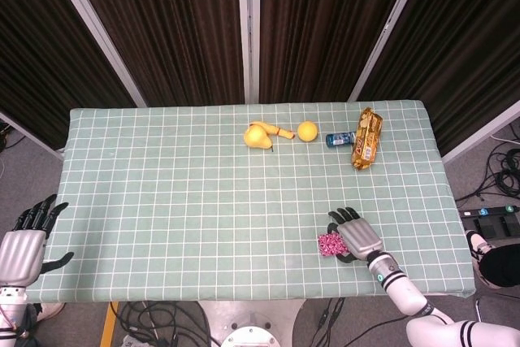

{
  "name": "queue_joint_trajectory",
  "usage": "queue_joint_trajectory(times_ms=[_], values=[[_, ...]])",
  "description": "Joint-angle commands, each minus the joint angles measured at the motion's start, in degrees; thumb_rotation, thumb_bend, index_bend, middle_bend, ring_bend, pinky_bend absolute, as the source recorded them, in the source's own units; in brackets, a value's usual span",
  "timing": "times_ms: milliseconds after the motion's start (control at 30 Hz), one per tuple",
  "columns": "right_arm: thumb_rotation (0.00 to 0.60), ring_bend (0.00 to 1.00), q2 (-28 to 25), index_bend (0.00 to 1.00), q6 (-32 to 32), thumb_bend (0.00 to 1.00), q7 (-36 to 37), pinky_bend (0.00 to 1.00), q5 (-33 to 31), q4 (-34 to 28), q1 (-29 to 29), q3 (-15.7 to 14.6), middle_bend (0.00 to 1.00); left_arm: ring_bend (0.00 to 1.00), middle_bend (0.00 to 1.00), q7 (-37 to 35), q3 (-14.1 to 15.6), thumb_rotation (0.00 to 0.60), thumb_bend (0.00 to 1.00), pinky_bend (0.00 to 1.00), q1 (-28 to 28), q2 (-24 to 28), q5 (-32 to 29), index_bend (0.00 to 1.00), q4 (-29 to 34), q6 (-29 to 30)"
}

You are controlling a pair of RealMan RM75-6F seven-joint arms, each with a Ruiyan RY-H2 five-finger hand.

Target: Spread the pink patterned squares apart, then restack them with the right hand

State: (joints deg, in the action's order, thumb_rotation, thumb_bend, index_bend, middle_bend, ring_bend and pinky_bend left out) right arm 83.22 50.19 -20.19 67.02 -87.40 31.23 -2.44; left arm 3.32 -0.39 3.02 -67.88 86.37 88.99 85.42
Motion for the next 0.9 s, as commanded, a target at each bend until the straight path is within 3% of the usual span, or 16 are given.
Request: queue_joint_trajectory(times_ms=[33, 267, 400, 600, 800, 900], values=[[0.547, 0.00, 0.0, 0.32, 0.1, 0.15, 0.1, 0.00, 0.2, 0.2, -0.1, -0.1, 0.08, 0.12, 0.15, 0.0, 0.0, 0.600, 0.00, 0.17, 0.0, 0.0, 0.0, 0.19, 0.0, 0.0], [0.544, 0.00, -0.4, 0.28, 0.4, 0.15, -0.2, 0.00, 0.7, 0.3, -0.3, -0.2, 0.08, 0.12, 0.15, 0.0, 0.0, 0.600, 0.00, 0.17, 0.0, 0.0, 0.0, 0.19, -0.1, 0.0], [0.541, 0.00, -2.6, 0.23, 3.2, 0.15, 2.5, 0.00, 1.1, -1.2, -1.3, 1.5, 0.08, 0.12, 0.16, 0.0, -0.1, 0.600, 0.00, 0.17, 0.0, 0.1, -0.1, 0.19, 0.0, 0.0], [0.593, 0.00, -9.3, 0.23, 13.6, 0.15, 11.3, 0.00, 5.8, -4.0, -6.1, 4.0, 0.08, 0.12, 0.16, 0.3, -0.6, 0.600, 0.00, 0.17, 0.0, -0.2, -0.7, 0.19, -0.1, 0.0], [0.600, 0.00, -15.3, 0.23, 28.0, 0.16, 17.9, 0.00, 13.8, -4.8, -14.0, 2.7, 0.07, 0.12, 0.16, 2.1, -1.4, 0.600, 0.00, 0.17, 0.3, -1.0, -1.5, 0.19, 0.3, 0.2], [0.600, 0.00, -16.9, 0.23, 32.1, 0.15, 20.7, 0.00, 16.2, -4.9, -17.0, 1.6, 0.06, 0.12, 0.15, 2.8, -1.7, 0.600, 0.00, 0.17, 0.4, -1.3, -1.7, 0.19, 0.6, 0.4]])
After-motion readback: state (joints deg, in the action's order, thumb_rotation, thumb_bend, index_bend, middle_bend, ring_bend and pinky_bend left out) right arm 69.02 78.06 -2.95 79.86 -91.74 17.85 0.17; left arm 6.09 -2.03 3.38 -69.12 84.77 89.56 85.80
